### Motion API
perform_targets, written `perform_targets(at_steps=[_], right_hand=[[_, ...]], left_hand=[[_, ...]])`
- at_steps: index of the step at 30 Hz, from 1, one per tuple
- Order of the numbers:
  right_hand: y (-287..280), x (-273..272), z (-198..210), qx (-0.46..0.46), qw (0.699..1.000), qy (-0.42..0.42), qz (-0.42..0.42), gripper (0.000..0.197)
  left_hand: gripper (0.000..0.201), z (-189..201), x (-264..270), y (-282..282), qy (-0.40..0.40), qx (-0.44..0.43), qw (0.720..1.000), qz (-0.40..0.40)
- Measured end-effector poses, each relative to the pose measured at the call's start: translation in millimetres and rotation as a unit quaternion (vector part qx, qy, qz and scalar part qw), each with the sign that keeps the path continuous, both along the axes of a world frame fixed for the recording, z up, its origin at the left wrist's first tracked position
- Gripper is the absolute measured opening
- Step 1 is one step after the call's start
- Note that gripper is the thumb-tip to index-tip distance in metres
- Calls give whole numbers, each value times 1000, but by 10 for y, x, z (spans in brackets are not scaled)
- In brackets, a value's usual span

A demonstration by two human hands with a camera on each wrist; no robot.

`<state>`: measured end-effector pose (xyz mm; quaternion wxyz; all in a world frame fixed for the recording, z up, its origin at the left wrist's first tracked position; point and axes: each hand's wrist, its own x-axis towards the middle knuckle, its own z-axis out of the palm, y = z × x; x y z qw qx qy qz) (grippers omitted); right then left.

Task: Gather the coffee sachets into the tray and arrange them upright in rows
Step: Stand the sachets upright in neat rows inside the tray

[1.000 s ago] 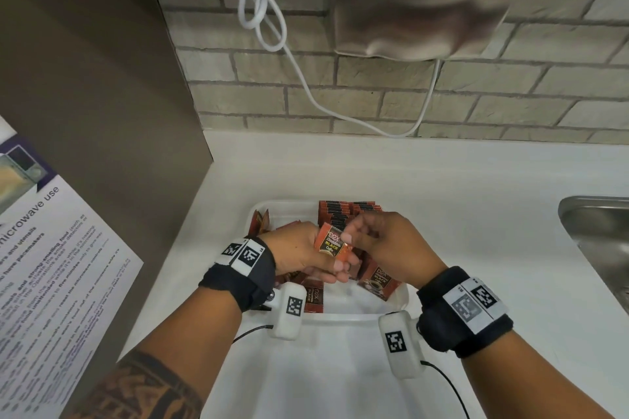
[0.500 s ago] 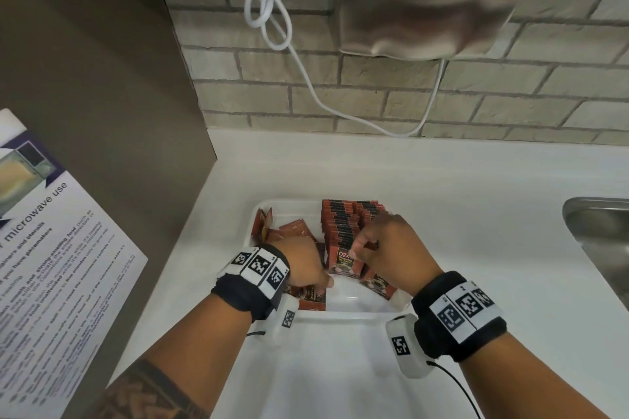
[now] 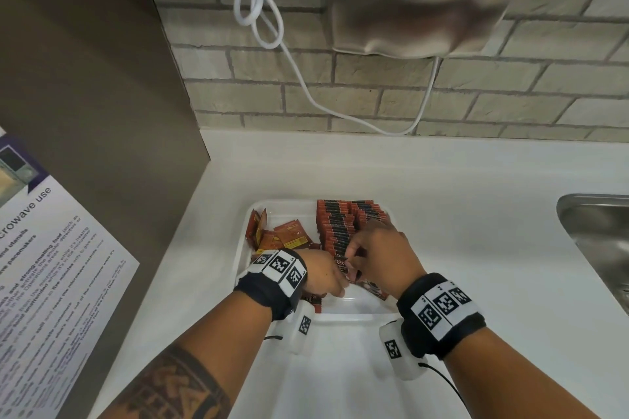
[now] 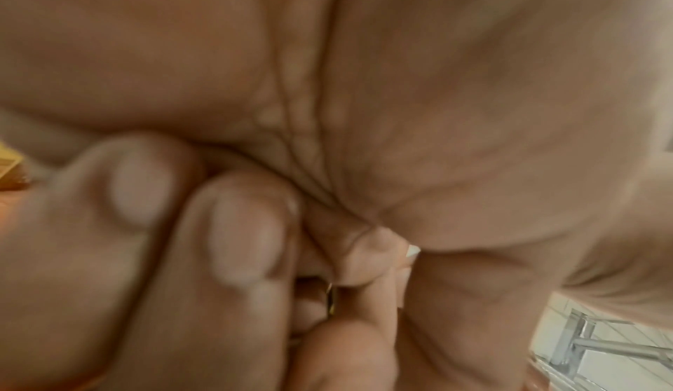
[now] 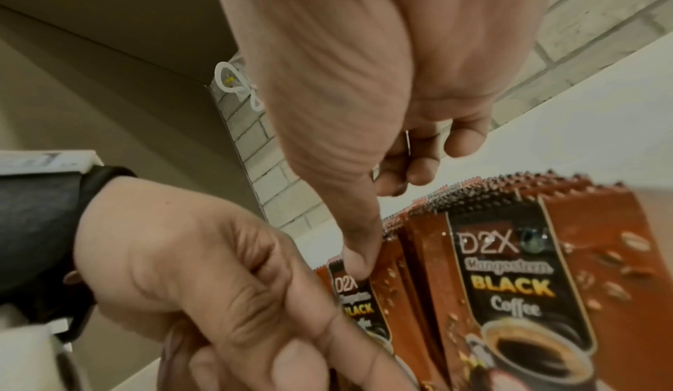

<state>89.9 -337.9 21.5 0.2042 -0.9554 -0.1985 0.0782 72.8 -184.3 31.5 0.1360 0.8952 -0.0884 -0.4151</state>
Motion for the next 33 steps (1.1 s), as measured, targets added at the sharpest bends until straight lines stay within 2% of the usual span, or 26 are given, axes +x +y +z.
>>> perform_targets(at_steps=[8, 11, 14, 17, 21, 24, 27, 33], right_hand=[[-15, 6, 0, 21, 1000, -19, 1, 26], [-22, -3, 27, 38, 999, -29, 0, 24], [-27, -50, 58, 76, 996, -37, 4, 18], [28, -186, 156, 111, 994, -2, 10, 18], [235, -444, 203, 60, 993, 88, 51, 16], [420, -567, 109, -42, 989, 129, 64, 26], [533, -611, 5, -122, 981, 142, 50, 30], [669, -598, -141, -127, 977, 172, 3, 23]], left_hand=[[43, 41, -17, 18, 0, -11, 1000, -11], [39, 47, -39, 71, -3, -29, 999, 11], [33, 123, -63, 233, -35, -34, 998, 48], [22, 253, -42, 471, -89, -24, 993, 72], [21, 323, 69, 659, -166, 16, 983, 74], [27, 281, 141, 672, -169, 48, 984, 36], [42, 172, 163, 679, -159, 62, 985, -3], [59, 24, 92, 662, -142, 52, 986, -66]])
